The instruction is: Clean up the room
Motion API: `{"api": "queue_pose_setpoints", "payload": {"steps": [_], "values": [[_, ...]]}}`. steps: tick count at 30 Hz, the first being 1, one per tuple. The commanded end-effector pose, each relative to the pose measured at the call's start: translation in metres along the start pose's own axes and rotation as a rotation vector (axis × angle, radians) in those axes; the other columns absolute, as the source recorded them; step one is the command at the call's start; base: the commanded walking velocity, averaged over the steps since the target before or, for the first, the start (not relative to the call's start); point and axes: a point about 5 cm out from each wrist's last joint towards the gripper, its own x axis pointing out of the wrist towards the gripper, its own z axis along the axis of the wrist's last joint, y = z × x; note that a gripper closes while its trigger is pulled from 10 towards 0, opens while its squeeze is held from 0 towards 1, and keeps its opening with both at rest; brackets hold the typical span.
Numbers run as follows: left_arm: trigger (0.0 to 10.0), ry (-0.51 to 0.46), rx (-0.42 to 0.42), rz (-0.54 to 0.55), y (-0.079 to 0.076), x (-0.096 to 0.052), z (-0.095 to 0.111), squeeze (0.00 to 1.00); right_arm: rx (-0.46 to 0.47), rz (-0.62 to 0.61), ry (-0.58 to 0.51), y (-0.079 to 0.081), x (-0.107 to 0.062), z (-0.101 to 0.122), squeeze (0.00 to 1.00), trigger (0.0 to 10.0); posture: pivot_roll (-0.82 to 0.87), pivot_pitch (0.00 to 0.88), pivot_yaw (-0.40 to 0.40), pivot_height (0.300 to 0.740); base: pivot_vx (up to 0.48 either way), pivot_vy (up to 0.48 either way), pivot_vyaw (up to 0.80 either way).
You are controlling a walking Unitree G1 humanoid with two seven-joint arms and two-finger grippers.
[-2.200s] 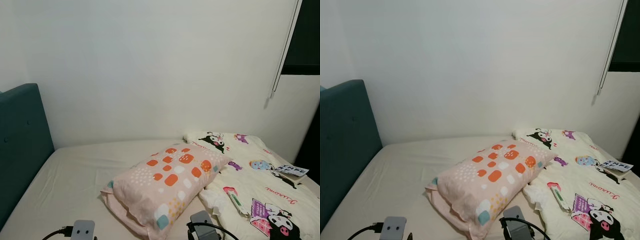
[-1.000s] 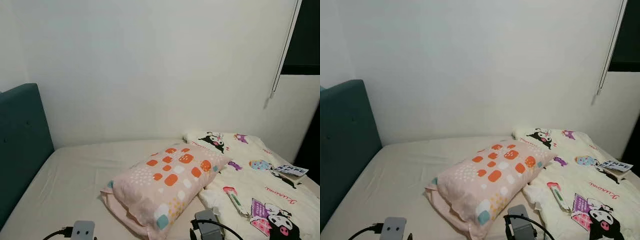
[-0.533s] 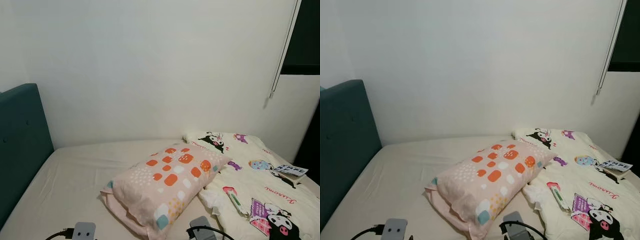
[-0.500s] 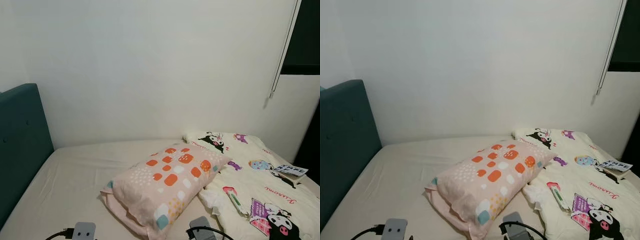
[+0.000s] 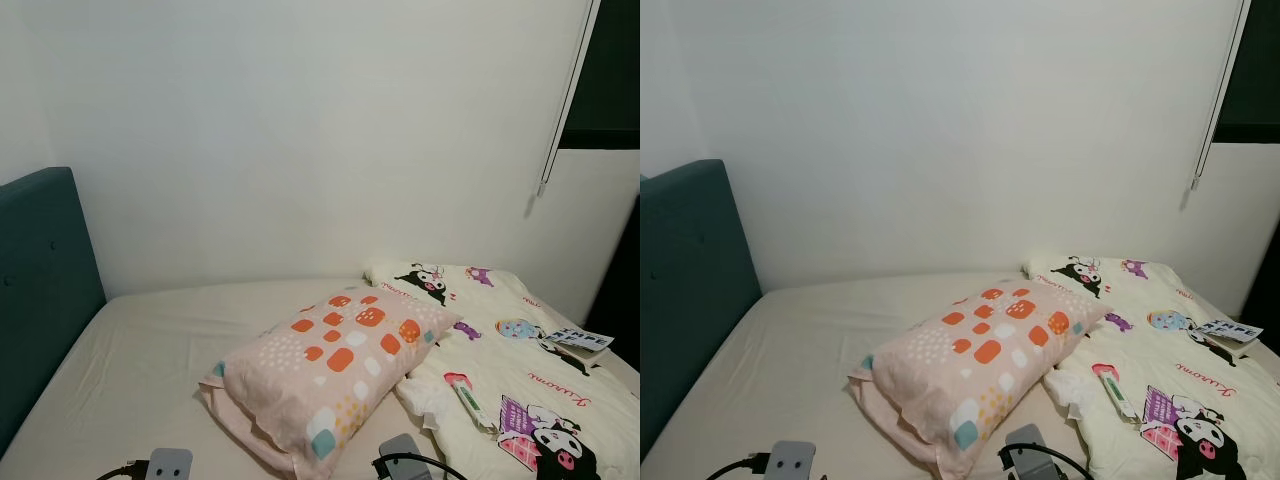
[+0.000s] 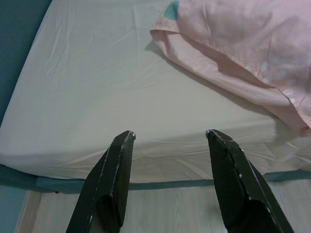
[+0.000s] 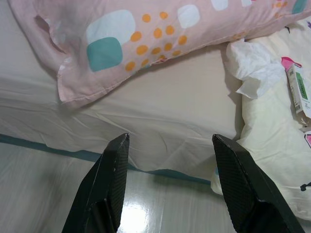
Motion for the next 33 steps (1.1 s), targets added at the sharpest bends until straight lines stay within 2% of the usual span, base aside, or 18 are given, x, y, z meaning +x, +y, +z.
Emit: {"api": "queue_pose_setpoints", "payload": {"steps": [1,4,26,33], "values": [[10.0,0.005,-0.01,-0.013,-0.0025,-0.0025,-0.0029,0.0,0.004,0.001,0.006,-0.0008,0.0009,0.0007,0.0,10.0,-0.02,0.015,-0.063,0.74,0.0,0.0,0.0],[10.0,-0.011,-0.013,-0.022,-0.0032,-0.0029,-0.0003,0.0,0.005,0.002,0.003,-0.001,0.0013,0.0019,0.0,10.0,-0.02,0.016,-0.063,0.74,0.0,0.0,0.0],[10.0,-0.023,-0.021,-0.012,-0.0021,-0.003,0.0015,0.0,-0.002,0.006,0.002,-0.0021,0.0015,0.0029,0.0,10.0,-0.03,0.02,-0.069,0.74,0.297,0.0,0.0],[10.0,-0.011,-0.02,-0.002,-0.0005,-0.0039,-0.0007,0.0,-0.005,0.008,0.003,-0.0022,0.0014,0.0028,0.0,10.0,-0.03,0.02,-0.071,0.74,0.0,0.0,0.0]]}}
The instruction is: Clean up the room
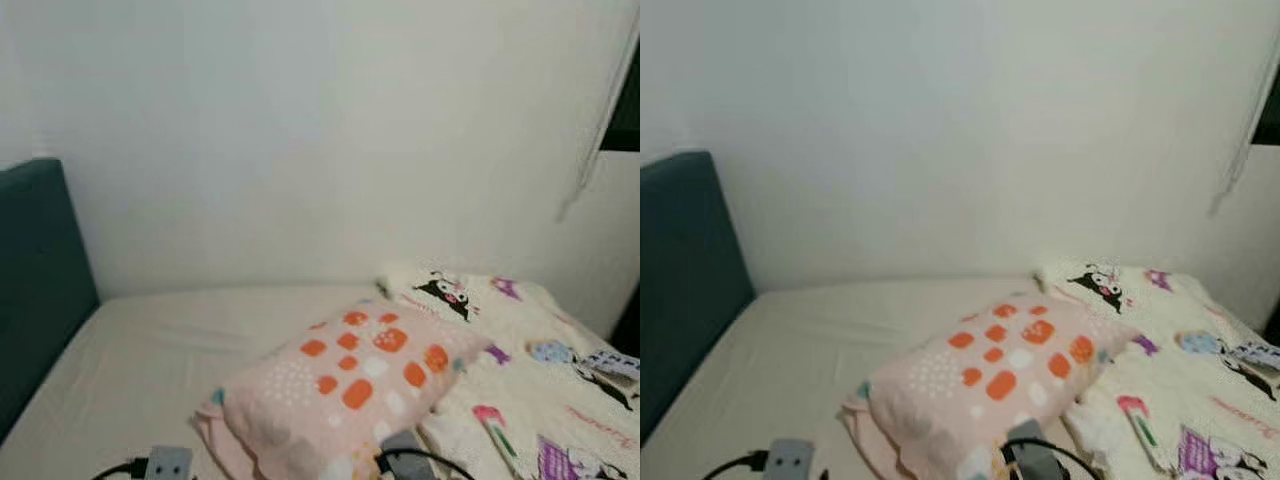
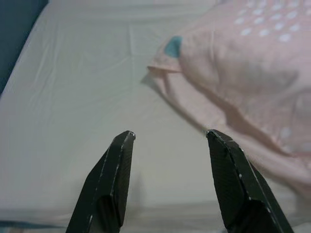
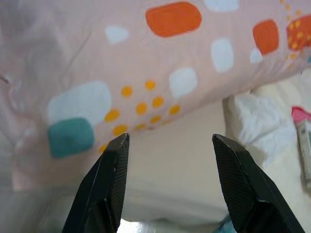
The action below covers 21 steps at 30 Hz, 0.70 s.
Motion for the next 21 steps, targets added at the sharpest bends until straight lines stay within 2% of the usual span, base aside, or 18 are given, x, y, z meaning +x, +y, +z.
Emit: {"api": "queue_pose_setpoints", "payload": {"steps": [1,13,21], "values": [[10.0,0.037,-0.005,0.016,0.0043,-0.0047,-0.0089,0.0,0.007,0.007,0.021,0.0035,-0.0015,-0.0048,0.0,10.0,-0.03,0.02,-0.07,0.74,0.0,0.0,0.0],[10.0,0.037,-0.024,0.053,0.0094,-0.0043,-0.0089,0.0,0.004,0.006,0.019,0.004,-0.001,-0.0038,0.0,10.0,-0.02,0.014,-0.071,0.74,0.0,0.0,0.0],[10.0,0.024,0.003,0.028,0.0064,-0.0037,-0.0063,0.0,0.0,0.01,0.017,0.0049,-0.0008,-0.0032,0.0,10.0,-0.02,0.011,-0.069,0.74,0.0,0.0,0.0]]}}
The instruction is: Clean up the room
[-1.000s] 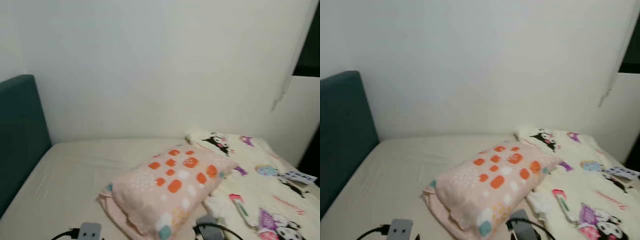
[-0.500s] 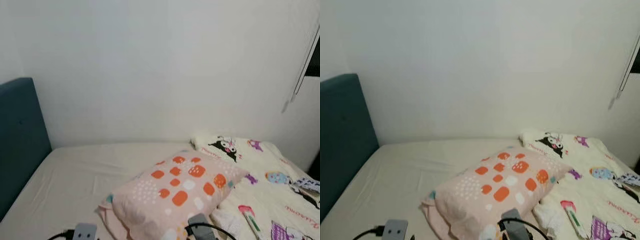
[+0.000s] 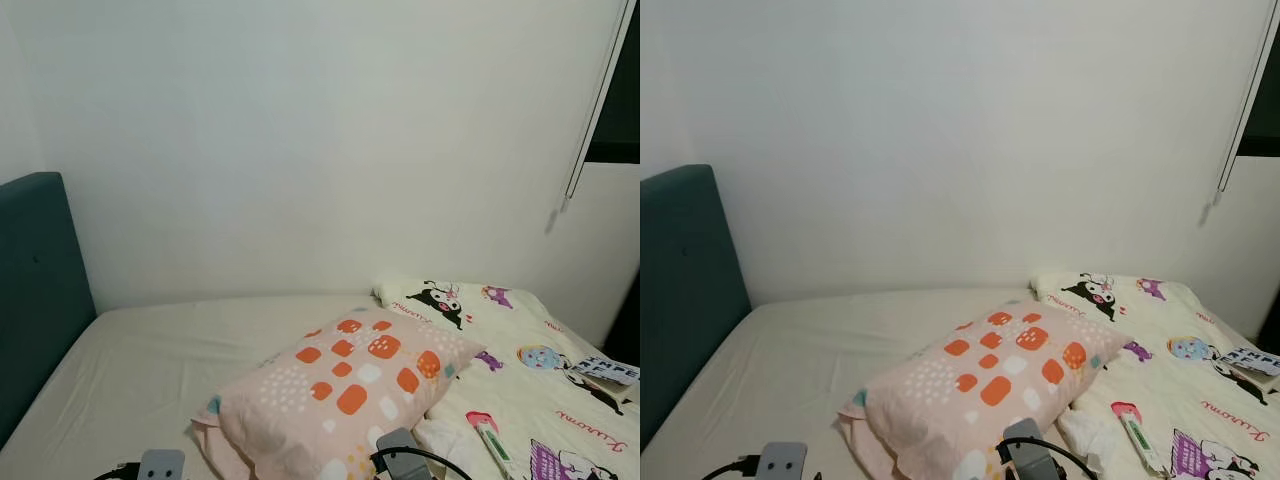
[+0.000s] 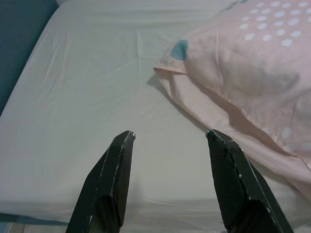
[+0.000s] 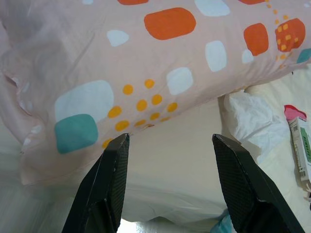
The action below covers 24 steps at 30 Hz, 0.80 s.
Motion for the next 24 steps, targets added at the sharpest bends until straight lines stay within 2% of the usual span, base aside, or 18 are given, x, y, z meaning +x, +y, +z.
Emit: {"api": "queue_pose_setpoints", "payload": {"steps": [1,5,24], "values": [[10.0,0.002,0.019,-0.012,-0.0011,0.0003,0.0,0.0,-0.002,0.001,0.016,0.0009,-0.0006,-0.0028,0.0,10.0,-0.02,0.011,-0.069,0.74,0.0,0.0,0.0],[10.0,0.004,0.02,-0.024,-0.0028,0.0001,-0.0004,0.0,0.0,-0.001,0.015,0.0006,-0.0005,-0.0024,0.0,10.0,-0.03,0.008,-0.065,0.74,0.0,-0.288,0.0],[10.0,0.012,0.022,-0.027,-0.0029,0.0015,-0.0011,0.0,0.003,-0.005,0.019,-0.0005,-0.0007,-0.0032,0.0,10.0,-0.03,0.009,-0.065,0.74,0.0,-0.439,0.0]]}}
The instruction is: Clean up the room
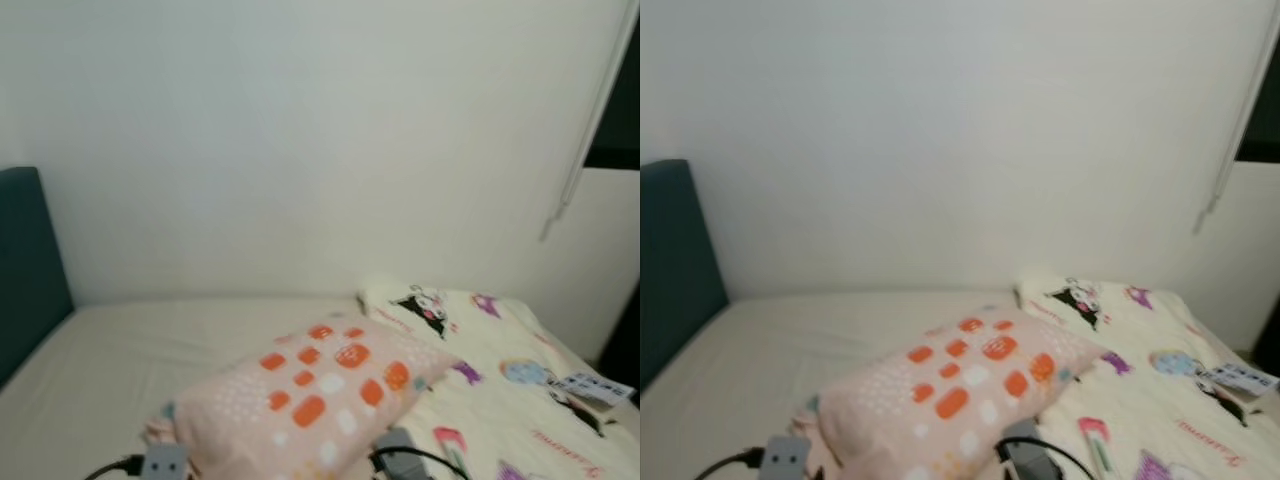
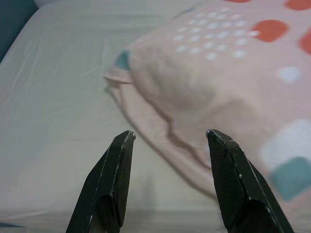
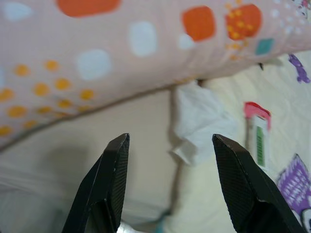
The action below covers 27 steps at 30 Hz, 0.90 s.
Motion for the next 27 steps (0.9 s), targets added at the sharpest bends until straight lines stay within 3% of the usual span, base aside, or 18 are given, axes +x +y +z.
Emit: {"api": "queue_pose_setpoints", "payload": {"steps": [1,16,27], "values": [[10.0,0.019,-0.002,-0.009,-0.0031,-0.0018,-0.0035,0.0,-0.003,-0.016,0.016,-0.0062,-0.0011,-0.0037,0.0,10.0,-0.03,0.009,-0.065,0.74,0.0,-0.435,0.0],[10.0,0.012,0.011,-0.016,-0.0042,-0.0009,-0.0022,0.0,-0.001,-0.027,0.022,-0.009,-0.0019,-0.0055,0.0,10.0,-0.04,0.012,-0.062,0.74,0.0,-0.411,0.0],[10.0,0.063,0.025,-0.083,-0.0113,-0.0015,-0.007,0.0,0.002,-0.031,0.018,-0.0097,-0.0019,-0.0048,0.0,10.0,-0.04,0.016,-0.058,0.74,0.0,0.085,0.0]]}}
